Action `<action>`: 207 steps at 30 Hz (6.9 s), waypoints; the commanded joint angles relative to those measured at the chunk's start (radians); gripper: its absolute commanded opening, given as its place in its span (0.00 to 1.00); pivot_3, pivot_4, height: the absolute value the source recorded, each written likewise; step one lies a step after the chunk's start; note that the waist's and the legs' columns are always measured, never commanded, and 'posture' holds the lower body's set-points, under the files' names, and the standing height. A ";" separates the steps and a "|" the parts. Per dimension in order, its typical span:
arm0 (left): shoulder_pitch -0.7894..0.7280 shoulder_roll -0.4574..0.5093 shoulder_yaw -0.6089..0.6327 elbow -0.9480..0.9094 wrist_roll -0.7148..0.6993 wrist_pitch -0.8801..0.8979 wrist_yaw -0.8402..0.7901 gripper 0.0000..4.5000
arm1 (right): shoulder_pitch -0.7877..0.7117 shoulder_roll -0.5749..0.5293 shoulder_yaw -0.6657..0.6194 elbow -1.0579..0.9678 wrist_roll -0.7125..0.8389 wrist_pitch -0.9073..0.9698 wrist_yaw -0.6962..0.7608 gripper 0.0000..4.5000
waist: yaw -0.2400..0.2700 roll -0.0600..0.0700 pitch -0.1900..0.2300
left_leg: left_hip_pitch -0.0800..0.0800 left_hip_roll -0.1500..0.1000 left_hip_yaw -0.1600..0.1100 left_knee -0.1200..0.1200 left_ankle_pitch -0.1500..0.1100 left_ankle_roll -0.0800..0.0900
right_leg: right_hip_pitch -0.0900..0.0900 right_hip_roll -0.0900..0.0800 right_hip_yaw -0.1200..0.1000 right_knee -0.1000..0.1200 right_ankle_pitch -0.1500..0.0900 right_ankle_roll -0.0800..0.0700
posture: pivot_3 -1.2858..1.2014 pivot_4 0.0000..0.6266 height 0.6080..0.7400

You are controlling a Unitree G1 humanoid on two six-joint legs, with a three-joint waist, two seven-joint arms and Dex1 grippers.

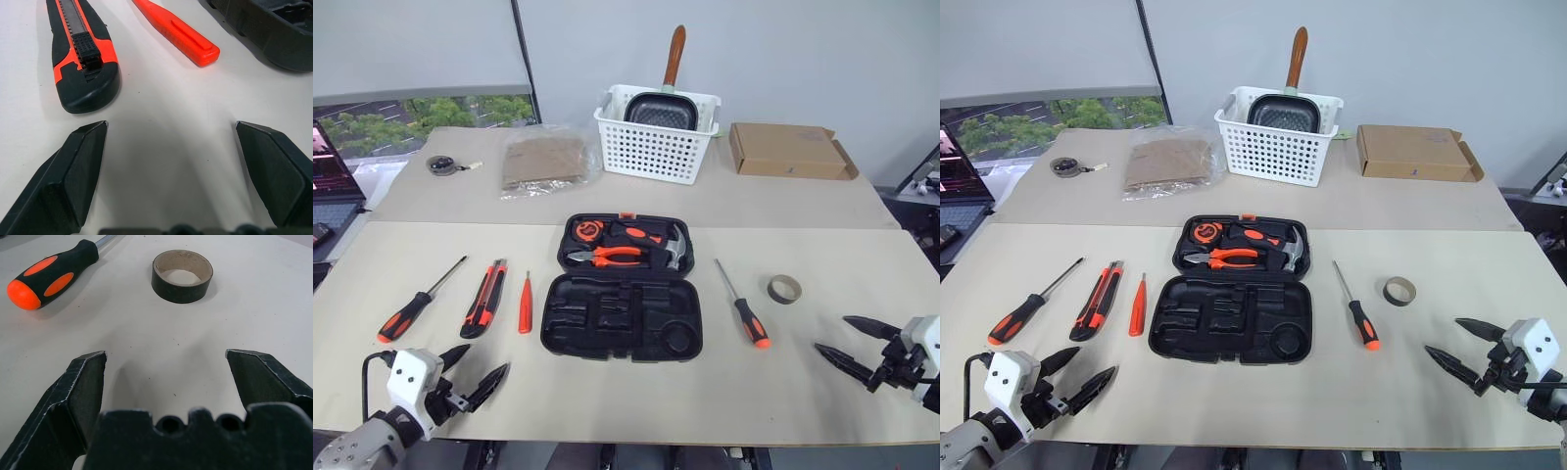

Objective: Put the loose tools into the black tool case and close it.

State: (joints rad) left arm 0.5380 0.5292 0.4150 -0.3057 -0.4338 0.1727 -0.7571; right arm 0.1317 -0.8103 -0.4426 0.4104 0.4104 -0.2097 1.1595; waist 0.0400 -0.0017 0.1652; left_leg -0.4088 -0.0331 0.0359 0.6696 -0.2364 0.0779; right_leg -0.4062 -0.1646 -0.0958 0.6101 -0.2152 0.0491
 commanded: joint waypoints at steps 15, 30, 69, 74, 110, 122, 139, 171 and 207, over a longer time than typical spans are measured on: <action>-0.089 0.028 0.224 0.019 -0.295 0.040 -0.045 1.00 | -0.130 0.000 0.006 0.045 0.093 -0.061 0.159 1.00 | -0.014 0.000 0.000 | 0.001 0.001 0.000 0.000 0.000 0.000 | 0.000 0.000 0.000 0.001 0.000 0.000 | 0.52 0.24 0.70; -0.373 0.223 0.205 0.505 -0.032 0.087 0.128 1.00 | -0.266 0.061 0.271 -0.602 0.241 0.326 0.114 1.00 | -0.003 -0.003 0.000 | 0.002 0.001 0.001 0.000 -0.002 -0.003 | -0.002 0.002 -0.003 0.001 0.001 0.000 | 0.52 0.24 0.70; -1.108 0.224 -0.442 0.672 0.130 -0.237 -0.655 0.22 | -0.128 0.027 0.062 -0.713 0.238 0.424 0.022 1.00 | 0.005 -0.014 -0.002 | -0.006 0.013 0.012 0.001 0.004 -0.006 | -0.006 0.016 -0.016 0.000 0.012 -0.014 | 0.52 0.24 0.70; -1.223 0.124 -0.508 0.827 0.189 -0.330 -0.679 0.22 | -0.031 0.038 -0.012 -0.751 0.234 0.400 -0.002 1.00 | 0.004 -0.015 -0.002 | -0.006 0.015 0.012 0.004 0.006 -0.001 | -0.006 0.017 -0.015 0.001 0.010 -0.012 | 0.52 0.24 0.70; -1.321 -0.021 -0.489 0.834 0.152 -0.285 -0.685 0.66 | 0.005 0.035 -0.021 -0.820 0.250 0.413 -0.078 1.00 | 0.003 -0.015 -0.002 | -0.006 0.015 0.012 0.010 0.004 0.003 | -0.005 0.017 -0.009 0.001 0.014 -0.015 | 0.52 0.24 0.70; -1.326 -0.100 -0.586 1.025 0.285 -0.398 -0.661 0.01 | -0.027 0.017 -0.031 -0.801 0.250 0.426 -0.080 1.00 | 0.003 -0.015 -0.002 | -0.005 0.015 0.012 0.011 0.004 0.003 | -0.003 0.017 -0.010 0.001 0.014 -0.015 | 0.52 0.24 0.70; -1.349 -0.140 -0.640 1.196 0.408 -0.523 -0.564 0.01 | 0.059 0.015 -0.056 -0.817 0.205 0.430 -0.093 1.00 | 0.007 -0.007 -0.008 | 0.003 0.015 0.012 0.011 -0.001 -0.004 | 0.004 0.016 -0.009 0.001 0.014 -0.008 | 0.52 0.24 0.70; -0.970 0.294 -0.388 0.072 -0.119 0.280 -0.663 1.00 | -0.198 0.074 0.384 -0.832 -0.091 1.040 -0.582 0.22 | -0.020 -0.006 -0.008 | -0.012 0.015 0.016 0.013 0.006 0.006 | -0.014 0.018 -0.001 0.001 0.018 -0.008 | 0.52 0.24 0.70; -0.311 0.354 0.165 -0.310 -0.346 0.439 -0.316 1.00 | -0.820 0.224 0.788 -0.214 -0.288 0.284 0.102 0.44 | -0.030 -0.006 -0.007 | -0.007 0.016 0.018 0.010 0.003 -0.006 | -0.017 0.019 -0.001 0.002 0.017 -0.014 | 0.52 0.24 0.70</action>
State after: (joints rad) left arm 0.2272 0.8782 0.5483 -0.5861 -0.7542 0.6143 -1.0809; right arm -0.6613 -0.5953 0.3514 0.2030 0.1225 0.1023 1.2482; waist 0.0102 -0.0080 0.1582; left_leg -0.4159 -0.0170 0.0538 0.6789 -0.2328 0.0716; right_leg -0.4228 -0.1454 -0.0971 0.6125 -0.1985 0.0348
